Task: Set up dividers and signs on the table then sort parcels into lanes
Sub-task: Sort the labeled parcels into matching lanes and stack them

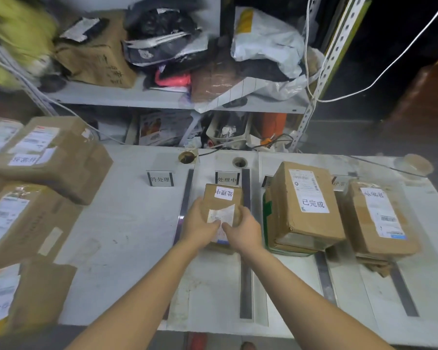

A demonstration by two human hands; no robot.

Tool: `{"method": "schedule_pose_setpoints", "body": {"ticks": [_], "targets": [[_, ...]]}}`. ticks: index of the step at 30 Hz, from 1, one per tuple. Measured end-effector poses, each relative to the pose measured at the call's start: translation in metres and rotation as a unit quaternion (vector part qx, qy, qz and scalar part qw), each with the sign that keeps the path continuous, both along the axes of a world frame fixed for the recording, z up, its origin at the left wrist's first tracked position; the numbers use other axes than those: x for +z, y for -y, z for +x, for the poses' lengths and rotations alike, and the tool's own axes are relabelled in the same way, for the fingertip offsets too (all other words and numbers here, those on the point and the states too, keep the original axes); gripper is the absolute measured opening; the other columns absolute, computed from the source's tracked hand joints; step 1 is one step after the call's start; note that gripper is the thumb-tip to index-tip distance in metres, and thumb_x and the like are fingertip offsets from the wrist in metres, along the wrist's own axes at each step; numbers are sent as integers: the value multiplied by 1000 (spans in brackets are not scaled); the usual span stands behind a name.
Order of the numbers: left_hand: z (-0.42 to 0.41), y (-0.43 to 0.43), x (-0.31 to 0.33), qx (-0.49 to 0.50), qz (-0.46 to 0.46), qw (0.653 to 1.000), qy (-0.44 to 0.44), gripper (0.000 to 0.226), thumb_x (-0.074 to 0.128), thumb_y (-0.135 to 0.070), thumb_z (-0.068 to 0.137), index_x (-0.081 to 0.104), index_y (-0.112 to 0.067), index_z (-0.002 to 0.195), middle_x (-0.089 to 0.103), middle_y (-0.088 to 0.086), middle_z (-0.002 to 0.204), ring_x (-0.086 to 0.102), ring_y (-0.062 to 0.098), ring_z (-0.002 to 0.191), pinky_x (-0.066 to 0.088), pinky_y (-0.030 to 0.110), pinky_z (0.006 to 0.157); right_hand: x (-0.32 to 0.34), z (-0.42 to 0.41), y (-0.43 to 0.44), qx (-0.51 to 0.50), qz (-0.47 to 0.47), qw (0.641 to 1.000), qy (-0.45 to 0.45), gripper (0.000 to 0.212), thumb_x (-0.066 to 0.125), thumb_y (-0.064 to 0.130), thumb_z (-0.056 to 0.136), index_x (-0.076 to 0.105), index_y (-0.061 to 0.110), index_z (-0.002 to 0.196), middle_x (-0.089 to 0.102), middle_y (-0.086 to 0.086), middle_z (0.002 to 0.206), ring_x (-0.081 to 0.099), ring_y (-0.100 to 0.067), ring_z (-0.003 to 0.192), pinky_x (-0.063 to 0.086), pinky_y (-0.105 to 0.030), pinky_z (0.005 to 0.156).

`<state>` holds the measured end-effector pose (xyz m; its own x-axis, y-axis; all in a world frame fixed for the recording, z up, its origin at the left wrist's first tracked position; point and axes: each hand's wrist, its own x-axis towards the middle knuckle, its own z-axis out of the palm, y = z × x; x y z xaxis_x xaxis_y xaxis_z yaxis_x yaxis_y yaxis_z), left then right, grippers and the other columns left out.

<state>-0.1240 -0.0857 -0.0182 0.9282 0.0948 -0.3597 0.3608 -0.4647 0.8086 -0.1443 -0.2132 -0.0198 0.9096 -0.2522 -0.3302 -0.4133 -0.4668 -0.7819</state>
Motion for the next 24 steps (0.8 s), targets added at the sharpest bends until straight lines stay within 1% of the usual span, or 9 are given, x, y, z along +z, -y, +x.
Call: {"method": "schedule_pose_setpoints", "body": {"ticks": [3, 6, 9, 11, 13, 15, 18, 20, 24], "targets": [[4, -9, 39, -35, 26, 998, 55, 75, 74, -24, 85, 36, -22, 150, 45, -7, 149, 46, 10, 132, 39, 22, 102, 28, 11, 7, 39, -4, 998, 46, 53, 70, 21, 88, 50, 18, 138, 63, 3, 127, 61, -18, 113, 46, -19, 80], [4, -31, 76, -60, 70, 987, 135, 72, 73, -26, 86, 39, -20, 149, 47, -3, 148, 44, 11, 132, 34, 21, 102, 57, 21, 9, 91, -21, 993, 75, 57, 67, 26, 90, 46, 20, 143, 57, 1, 138, 62, -13, 106, 47, -17, 72], [-2, -62, 108, -73, 182, 968, 155, 75, 72, -31, 87, 35, -20, 151, 43, 0, 151, 42, 20, 136, 36, 32, 109, 86, 29, 0, 171, -85, 974, 122, 61, 67, 33, 90, 44, 21, 145, 52, -1, 144, 60, -16, 108, 42, -16, 75], [-7, -86, 124, -71, 253, 954, 148, 76, 69, -37, 89, 31, -20, 153, 39, 1, 154, 39, 22, 139, 36, 37, 112, 104, 34, -13, 220, -120, 957, 149, 63, 68, 33, 89, 43, 21, 146, 51, -3, 145, 59, -19, 110, 47, -22, 83], [-14, -112, 138, -60, 320, 935, 140, 76, 65, -42, 91, 29, -19, 154, 36, 1, 156, 36, 23, 141, 36, 39, 112, 118, 37, -32, 271, -160, 934, 171, 64, 68, 32, 89, 42, 20, 146, 51, -4, 145, 50, -25, 127, 44, -36, 100], [-24, -140, 151, -40, 371, 918, 134, 73, 62, -45, 92, 31, -18, 152, 40, 4, 153, 41, 26, 137, 41, 41, 108, 129, 38, -55, 313, -188, 913, 181, 65, 68, 31, 89, 40, 21, 147, 50, -4, 146, 46, -26, 132, 43, -43, 107], [-40, -186, 167, -24, 436, 891, 122, 58, 59, -49, 91, 43, -17, 137, 56, 8, 132, 56, 29, 116, 52, 42, 89, 142, 34, -97, 357, -240, 881, 198, 68, 66, 30, 88, 38, 21, 149, 47, -4, 149, 42, -28, 135, 40, -47, 109], [-51, -219, 176, -19, 459, 882, 107, 47, 59, -49, 89, 47, -19, 123, 60, 7, 119, 59, 29, 105, 54, 43, 83, 149, 28, -128, 373, -275, 861, 210, 69, 64, 32, 88, 37, 20, 150, 45, -4, 151, 42, -30, 135, 39, -46, 108], [-66, -293, 184, -12, 498, 859, 115, 45, 58, -44, 89, 50, -19, 125, 59, 6, 123, 58, 28, 110, 52, 40, 85, 155, 17, -194, 382, -315, 842, 214, 70, 62, 37, 90, 33, 23, 152, 44, -2, 152, 42, -29, 134, 42, -42, 102]]}}
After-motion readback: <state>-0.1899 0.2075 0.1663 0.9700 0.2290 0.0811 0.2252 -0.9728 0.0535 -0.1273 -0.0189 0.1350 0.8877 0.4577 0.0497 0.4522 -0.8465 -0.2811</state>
